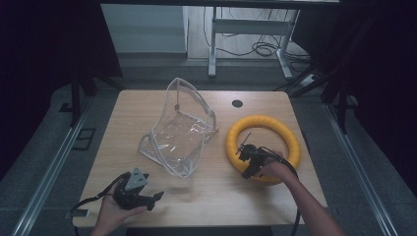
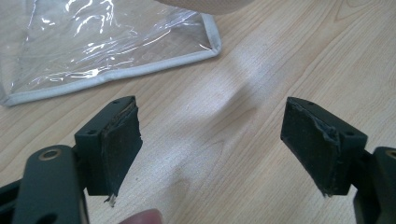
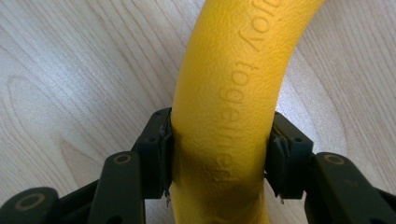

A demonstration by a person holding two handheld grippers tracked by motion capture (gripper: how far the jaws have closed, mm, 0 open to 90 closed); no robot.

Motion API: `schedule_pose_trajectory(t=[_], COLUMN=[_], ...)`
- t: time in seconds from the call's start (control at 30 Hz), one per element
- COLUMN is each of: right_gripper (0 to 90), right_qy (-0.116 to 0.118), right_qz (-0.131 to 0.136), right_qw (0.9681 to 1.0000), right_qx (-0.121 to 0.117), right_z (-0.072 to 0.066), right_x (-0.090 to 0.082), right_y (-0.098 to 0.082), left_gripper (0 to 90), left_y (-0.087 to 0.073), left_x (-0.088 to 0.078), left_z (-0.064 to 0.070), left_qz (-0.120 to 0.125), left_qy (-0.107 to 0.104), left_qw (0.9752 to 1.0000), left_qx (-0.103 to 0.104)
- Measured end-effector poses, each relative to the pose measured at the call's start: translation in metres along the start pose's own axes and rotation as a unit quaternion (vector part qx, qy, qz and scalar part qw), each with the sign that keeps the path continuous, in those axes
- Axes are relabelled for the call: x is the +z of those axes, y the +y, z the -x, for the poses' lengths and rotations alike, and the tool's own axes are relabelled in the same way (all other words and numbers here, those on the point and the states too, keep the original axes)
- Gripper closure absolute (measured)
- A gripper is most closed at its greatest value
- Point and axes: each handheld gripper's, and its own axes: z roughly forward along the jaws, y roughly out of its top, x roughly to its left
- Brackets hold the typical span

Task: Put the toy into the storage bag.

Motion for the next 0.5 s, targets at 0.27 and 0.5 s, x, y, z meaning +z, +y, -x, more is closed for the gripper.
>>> schedule_pose_trajectory(t=[0.27,0.5], right_gripper=[50.1,50.4], right_qy=[0.003,0.001], right_qz=[0.015,0.041], right_qw=[0.9999,0.9991], right_qx=[0.005,0.013], right_z=[0.004,0.006], right_x=[-0.007,-0.026], right_y=[0.001,-0.003], left_gripper=[20.0,20.0], left_y=[-0.001,-0.001], left_x=[-0.001,-0.001], left_z=[-0.002,-0.002], left_qz=[0.003,0.001], left_qy=[0.002,0.003], left_qw=[1.0,1.0], left_qx=[-0.003,-0.001])
